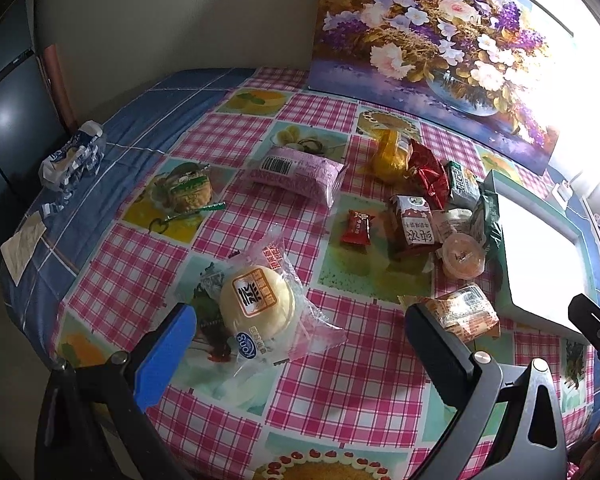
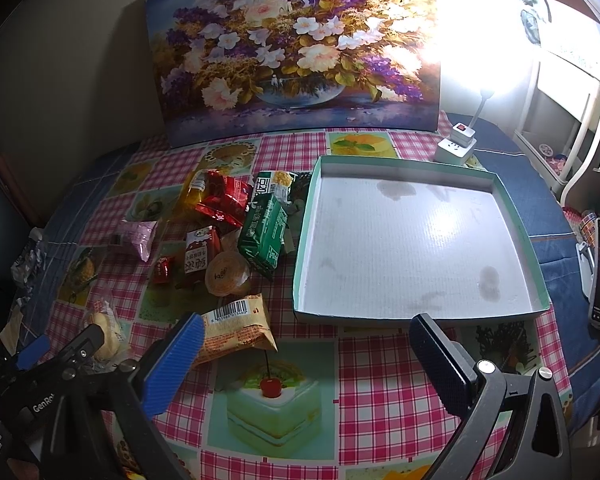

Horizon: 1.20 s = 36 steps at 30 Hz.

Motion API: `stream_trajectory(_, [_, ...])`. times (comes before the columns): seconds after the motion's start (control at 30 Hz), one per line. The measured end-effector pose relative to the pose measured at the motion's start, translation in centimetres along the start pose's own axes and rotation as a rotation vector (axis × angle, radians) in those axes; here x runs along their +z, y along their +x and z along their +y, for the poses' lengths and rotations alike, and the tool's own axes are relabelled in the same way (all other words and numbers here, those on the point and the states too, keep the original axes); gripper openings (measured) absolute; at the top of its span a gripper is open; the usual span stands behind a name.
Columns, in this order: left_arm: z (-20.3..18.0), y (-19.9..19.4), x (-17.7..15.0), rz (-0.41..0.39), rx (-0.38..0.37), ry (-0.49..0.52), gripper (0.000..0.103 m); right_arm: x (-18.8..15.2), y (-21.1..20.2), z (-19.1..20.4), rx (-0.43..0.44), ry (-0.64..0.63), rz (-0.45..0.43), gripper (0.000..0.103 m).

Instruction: Organize snacks

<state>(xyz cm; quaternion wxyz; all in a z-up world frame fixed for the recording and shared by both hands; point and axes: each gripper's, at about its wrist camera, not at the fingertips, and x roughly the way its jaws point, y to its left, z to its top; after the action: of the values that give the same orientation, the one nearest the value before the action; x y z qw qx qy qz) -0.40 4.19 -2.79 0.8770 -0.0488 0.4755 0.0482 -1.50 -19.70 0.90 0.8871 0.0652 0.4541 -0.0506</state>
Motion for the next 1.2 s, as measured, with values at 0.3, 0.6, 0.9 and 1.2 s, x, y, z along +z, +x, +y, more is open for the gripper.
stream_trajectory(0.3, [0.8,1.2,-0.3,0.03,-0.026,-0.016,0.103,0.1,0.9,0.3,-0.012,-0.011,0.027,0.103])
stream_trajectory(0.6, [2.5,3.4,-0.9,0.084,-0.03,-0.054,0.103,0.8,4.7,1.3,0.065,0.009,0.149,0.103])
stream_trajectory(0.9, [2.9,5.2,-0.1,0.115,-0.052,-0.08,0.103,1.0,8.8,3.6,0.199,0.05,0.287,0.103])
stream_trajectory(1.2, [4.6,6.9,1.8,0.119,0.007,-0.139,0.103,0.5,12.0,5.2,0.193,0.049,0.389,0.103])
